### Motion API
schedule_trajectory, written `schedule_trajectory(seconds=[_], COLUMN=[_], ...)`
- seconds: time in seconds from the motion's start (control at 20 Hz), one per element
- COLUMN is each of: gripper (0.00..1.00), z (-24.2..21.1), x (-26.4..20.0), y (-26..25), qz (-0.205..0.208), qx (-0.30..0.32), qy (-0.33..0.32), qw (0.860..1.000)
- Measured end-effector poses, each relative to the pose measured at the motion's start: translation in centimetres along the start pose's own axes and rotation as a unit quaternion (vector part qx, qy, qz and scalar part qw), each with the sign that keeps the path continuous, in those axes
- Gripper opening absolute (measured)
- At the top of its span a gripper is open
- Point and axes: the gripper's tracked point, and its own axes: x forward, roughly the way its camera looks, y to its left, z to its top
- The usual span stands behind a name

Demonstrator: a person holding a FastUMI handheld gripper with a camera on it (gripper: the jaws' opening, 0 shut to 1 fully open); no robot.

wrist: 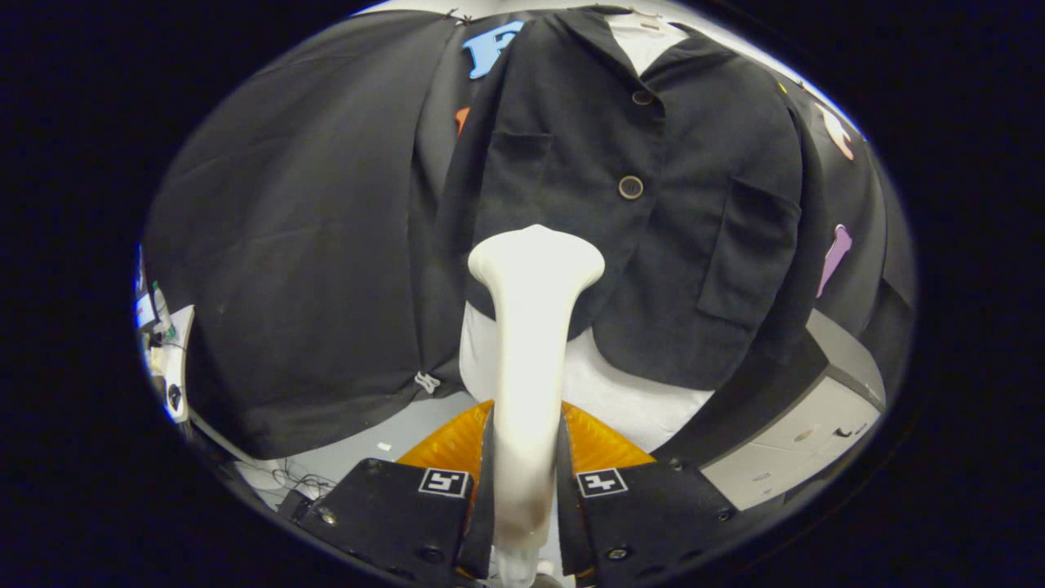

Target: Iron the clothes twice with a garment steamer, once on the left side and once on the right side.

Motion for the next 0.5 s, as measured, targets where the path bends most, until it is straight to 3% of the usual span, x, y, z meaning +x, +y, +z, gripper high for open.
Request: schedule_trajectory(seconds=[0.5], gripper=[0.35], z=[-5.9], x=[0.7], y=[0.5], qz=[0.016], qx=[0.003], qy=[0.071], qw=[0.997])
